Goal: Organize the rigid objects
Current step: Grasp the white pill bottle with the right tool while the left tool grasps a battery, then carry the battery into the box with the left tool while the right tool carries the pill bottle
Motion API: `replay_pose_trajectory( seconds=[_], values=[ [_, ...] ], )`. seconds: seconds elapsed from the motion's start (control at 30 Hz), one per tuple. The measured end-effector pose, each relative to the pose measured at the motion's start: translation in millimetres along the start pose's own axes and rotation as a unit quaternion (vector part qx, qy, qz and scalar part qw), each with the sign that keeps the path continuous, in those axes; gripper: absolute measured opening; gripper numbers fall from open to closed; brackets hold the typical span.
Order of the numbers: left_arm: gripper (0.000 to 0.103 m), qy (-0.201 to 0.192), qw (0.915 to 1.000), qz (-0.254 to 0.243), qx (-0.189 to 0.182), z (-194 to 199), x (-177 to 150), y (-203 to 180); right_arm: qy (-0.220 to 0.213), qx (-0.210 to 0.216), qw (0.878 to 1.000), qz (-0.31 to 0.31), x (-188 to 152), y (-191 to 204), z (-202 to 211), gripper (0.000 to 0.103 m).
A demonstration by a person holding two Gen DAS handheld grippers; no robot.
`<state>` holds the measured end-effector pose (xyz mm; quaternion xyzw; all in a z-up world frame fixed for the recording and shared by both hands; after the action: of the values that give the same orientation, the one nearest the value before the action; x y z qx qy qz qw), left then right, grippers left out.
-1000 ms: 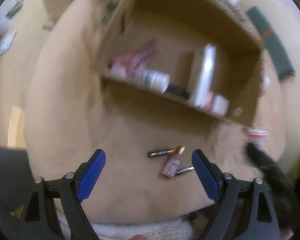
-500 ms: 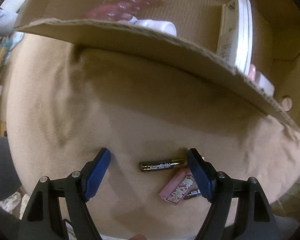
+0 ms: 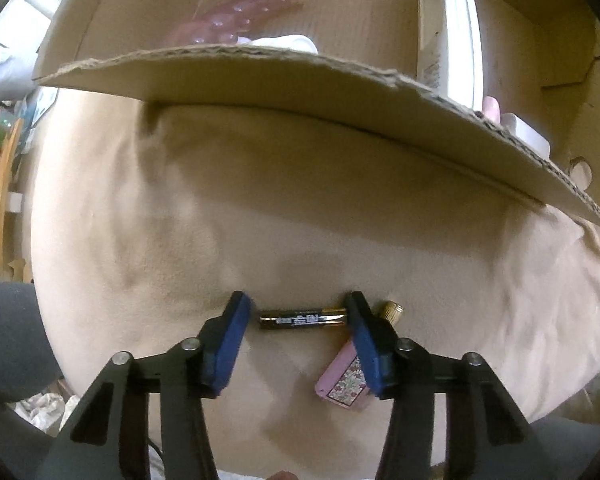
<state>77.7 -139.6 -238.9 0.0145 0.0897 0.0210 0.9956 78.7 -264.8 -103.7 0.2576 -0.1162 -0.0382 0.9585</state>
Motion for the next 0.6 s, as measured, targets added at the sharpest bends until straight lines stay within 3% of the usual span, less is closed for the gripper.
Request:
replay_pose_trajectory(
  seconds=[0.27,0.6],
  values=[
    [0.04,0.003,0.9999,-0.016,0.002,9.5,1.8,12.6,-0.002,-0.024,1.0,-0.01,0.6,-10.5,-1.2,0.028],
    [0.04,-0.049,0.9988,-0.008,0.001,64.3,-8.7,63.7,-0.008,-0.042,0.999,-0.018,-0.2,-18.1,2.9,0.028]
  ],
)
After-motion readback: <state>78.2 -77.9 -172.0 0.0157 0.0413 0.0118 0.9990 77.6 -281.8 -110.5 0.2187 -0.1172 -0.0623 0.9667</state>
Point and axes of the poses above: each gripper's, at about its wrist camera, not at the fingertips, and z roughly against the way its jaws point, y to its left, x to its top, the point moved 6 cm from there along -z, roughly the way its jaws point, and after that the axes turned 12 degrees about y, right-handed, at the moved point
